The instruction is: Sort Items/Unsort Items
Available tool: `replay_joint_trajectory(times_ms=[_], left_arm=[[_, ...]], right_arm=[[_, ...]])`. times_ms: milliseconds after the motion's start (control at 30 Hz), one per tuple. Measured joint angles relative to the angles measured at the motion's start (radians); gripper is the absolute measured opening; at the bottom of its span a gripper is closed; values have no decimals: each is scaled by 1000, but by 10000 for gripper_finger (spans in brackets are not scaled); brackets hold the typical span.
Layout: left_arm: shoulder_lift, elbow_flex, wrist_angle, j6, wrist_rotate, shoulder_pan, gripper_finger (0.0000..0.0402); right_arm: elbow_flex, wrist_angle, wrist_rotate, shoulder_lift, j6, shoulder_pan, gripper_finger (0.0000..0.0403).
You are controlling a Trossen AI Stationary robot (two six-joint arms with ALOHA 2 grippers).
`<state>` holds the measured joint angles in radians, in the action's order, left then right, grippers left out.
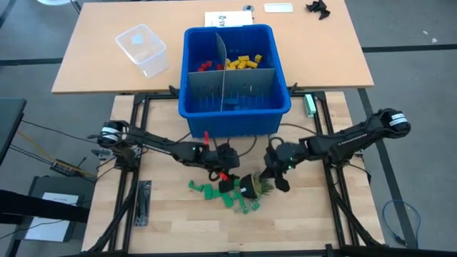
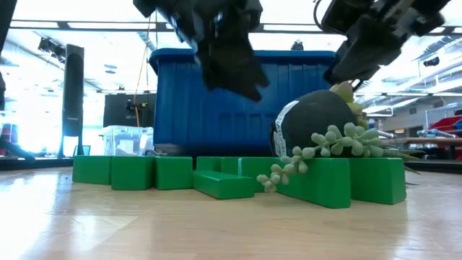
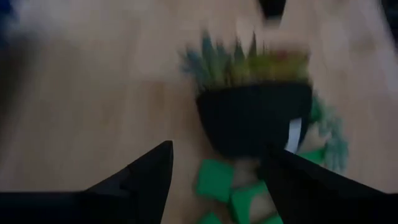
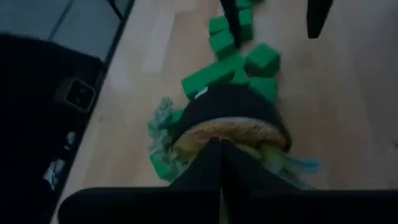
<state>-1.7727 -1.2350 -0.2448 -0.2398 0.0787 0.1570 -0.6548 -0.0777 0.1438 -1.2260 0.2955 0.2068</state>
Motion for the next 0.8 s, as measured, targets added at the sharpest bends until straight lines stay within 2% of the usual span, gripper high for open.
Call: replay_joint_trajectory(times_ms=[100,267,500,800], left_arm=[[-33,4,-10,-13,-33,15,248],[-41,3,54,-64,-74,37,248],[-69,0,187,-108,-5,53,248],[-172,0,153,-202,20,70,248]], right_arm=[[-1,30,-74,-31,17,51,3],[0,36,-119,-59,27,87,3],[0,54,-151,-97,25,88,2],[-1,119,-154,-130,23,89,2]])
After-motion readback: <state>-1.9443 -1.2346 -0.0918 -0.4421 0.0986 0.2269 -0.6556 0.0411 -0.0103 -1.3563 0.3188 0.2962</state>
